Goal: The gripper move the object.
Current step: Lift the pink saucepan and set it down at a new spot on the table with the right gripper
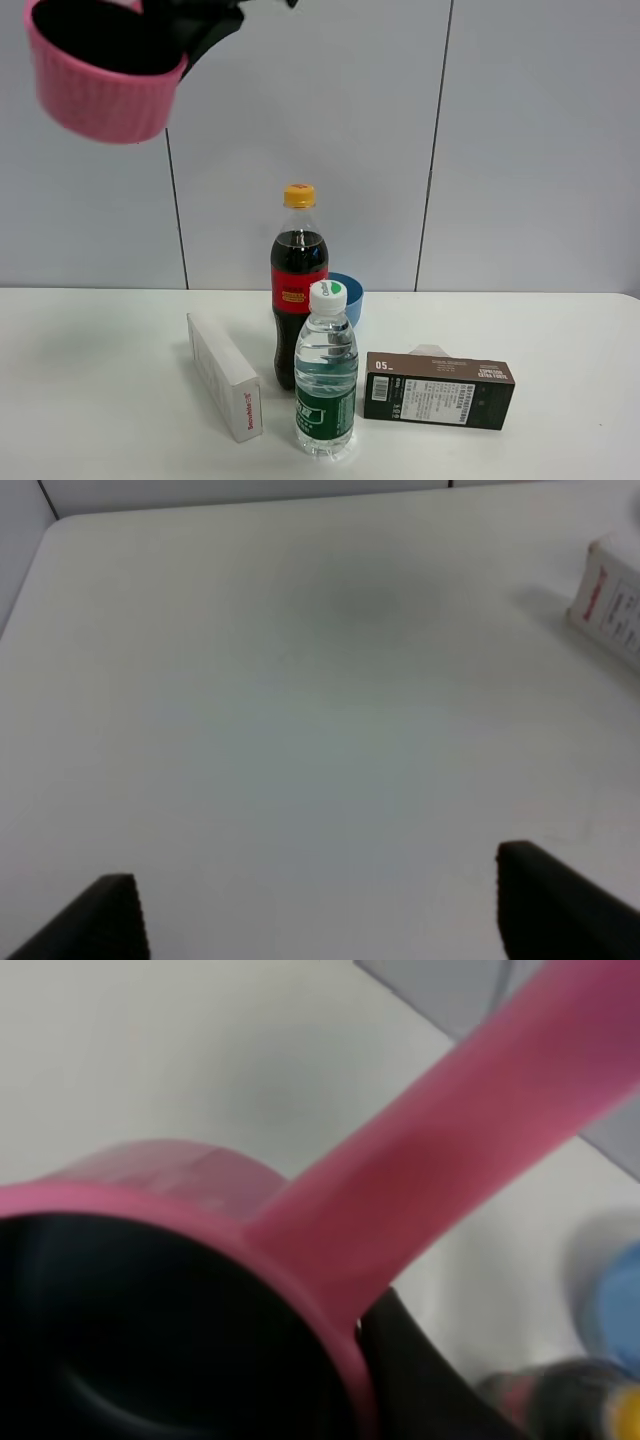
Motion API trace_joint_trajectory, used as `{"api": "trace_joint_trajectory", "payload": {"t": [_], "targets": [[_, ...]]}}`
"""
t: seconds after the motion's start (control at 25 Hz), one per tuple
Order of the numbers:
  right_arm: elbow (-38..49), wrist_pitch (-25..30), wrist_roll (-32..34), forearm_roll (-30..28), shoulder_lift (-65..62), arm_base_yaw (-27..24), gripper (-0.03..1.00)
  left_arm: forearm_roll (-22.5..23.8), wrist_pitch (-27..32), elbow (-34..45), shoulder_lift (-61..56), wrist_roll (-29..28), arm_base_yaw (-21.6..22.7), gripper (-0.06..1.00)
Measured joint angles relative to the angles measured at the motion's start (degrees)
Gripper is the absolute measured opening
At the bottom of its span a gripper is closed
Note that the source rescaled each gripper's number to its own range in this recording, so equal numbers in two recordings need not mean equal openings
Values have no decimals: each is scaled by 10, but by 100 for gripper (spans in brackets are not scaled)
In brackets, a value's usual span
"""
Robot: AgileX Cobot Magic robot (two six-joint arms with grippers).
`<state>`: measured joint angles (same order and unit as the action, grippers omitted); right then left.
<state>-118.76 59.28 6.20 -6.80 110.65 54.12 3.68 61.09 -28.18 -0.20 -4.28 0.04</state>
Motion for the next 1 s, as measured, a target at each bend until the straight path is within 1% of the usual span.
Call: {"api": "trace_joint_trajectory", "payload": {"t": [0.2, 0.44, 0.68, 1.0], "targets": [[-33, -1, -11, 0, 71, 18, 0, 0, 0, 0, 0, 0, 0, 100], [-38, -3, -25, -1, 148, 21, 0, 0, 0, 0, 0, 0, 0, 100], [-40, -23, -25, -2, 208, 19, 0, 0, 0, 0, 0, 0, 0, 100], [-42, -61, -25, -11, 254, 4, 0, 0, 0, 0, 0, 0, 0, 100]]}}
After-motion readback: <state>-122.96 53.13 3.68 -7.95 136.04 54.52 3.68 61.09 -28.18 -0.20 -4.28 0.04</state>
